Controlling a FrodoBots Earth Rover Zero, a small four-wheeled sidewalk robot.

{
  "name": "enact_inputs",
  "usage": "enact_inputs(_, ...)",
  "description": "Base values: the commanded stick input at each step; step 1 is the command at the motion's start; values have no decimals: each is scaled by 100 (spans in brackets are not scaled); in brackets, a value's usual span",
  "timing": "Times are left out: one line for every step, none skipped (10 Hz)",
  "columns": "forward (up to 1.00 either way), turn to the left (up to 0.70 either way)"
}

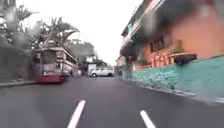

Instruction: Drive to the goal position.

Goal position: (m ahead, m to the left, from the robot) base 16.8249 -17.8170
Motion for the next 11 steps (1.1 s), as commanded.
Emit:
enact_inputs(100,7)
enact_inputs(100,14)
enact_inputs(100,19)
enact_inputs(100,24)
enact_inputs(100,20)
enact_inputs(100,0)
enact_inputs(100,4)
enact_inputs(100,10)
enact_inputs(100,-2)
enact_inputs(100,-25)
enact_inputs(100,-39)
